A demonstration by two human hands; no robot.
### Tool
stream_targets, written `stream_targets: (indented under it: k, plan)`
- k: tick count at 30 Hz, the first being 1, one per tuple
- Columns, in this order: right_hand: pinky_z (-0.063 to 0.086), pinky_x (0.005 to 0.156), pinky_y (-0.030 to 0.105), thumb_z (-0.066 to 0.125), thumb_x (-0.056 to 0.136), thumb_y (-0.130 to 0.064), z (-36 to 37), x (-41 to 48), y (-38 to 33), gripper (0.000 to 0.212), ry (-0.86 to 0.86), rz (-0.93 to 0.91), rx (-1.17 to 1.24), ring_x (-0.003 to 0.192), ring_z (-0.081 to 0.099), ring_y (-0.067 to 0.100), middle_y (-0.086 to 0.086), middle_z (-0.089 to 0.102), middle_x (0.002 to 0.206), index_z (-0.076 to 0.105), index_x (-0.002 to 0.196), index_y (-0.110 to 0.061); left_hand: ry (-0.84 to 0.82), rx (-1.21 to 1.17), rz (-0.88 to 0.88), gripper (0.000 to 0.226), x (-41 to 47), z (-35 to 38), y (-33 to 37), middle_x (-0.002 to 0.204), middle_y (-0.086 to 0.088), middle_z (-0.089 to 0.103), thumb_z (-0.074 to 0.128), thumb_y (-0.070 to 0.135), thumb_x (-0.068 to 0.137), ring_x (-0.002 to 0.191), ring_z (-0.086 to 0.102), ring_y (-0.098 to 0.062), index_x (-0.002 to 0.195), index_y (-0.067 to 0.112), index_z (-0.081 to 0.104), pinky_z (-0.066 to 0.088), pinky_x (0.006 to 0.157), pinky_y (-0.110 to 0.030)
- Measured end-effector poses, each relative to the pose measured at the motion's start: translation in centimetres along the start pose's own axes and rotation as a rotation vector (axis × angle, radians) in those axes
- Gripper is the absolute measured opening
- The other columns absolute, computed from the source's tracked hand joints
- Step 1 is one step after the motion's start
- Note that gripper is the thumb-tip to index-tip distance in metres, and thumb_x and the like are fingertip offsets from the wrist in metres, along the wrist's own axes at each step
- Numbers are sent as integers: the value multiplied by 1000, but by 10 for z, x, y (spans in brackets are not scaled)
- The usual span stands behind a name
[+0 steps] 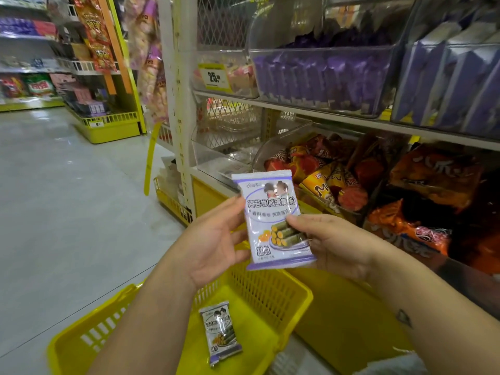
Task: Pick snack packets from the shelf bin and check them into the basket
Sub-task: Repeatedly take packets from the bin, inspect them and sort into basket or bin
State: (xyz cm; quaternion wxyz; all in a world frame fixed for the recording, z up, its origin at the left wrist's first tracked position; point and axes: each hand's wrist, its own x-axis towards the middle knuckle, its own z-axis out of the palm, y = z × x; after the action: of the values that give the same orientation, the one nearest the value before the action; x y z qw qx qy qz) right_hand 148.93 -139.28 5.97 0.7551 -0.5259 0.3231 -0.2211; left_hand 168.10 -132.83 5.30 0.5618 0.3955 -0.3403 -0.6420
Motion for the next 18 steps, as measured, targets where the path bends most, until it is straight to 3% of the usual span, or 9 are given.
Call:
stream_targets:
  k: [3,7,13,15,18]
  plan:
    - [60,73,33,56,82,-22,0,-2,-4,29,26,-11,110,80,72,20,14,73,94,70,97,-2,-130,27,-5,51,-2,-1,-3,125,-7,67,62,21,83,110,66,-23,133,23,54,60,73,-38]
    - [61,68,33,56,80,-17,1,-2,-5,28,21,-18,168,74,72,21,15,72,86,67,96,2,-168,-17,1,55,-1,2,-7,120,-14,69,60,6,79,104,69,-27,132,20,50,61,75,-38]
    - [58,77,37,58,80,-19,-2,-5,-7,32,11,-34,153,85,71,25,21,70,105,67,106,0,-114,-35,-1,50,2,4,-12,115,-14,70,58,3,83,101,70,-29,129,22,50,62,73,-40]
    - [58,78,38,57,84,-20,1,-4,-6,34,36,-67,112,88,71,24,18,70,110,63,113,-4,3,91,58,55,5,7,-17,119,-8,69,54,0,92,102,70,-23,137,30,44,61,77,-41]
    - [58,69,32,55,94,-15,11,0,1,26,190,-211,-137,81,71,15,13,71,107,56,119,-12,133,475,276,54,8,16,-26,132,13,59,50,6,98,106,64,1,133,47,43,55,78,-16]
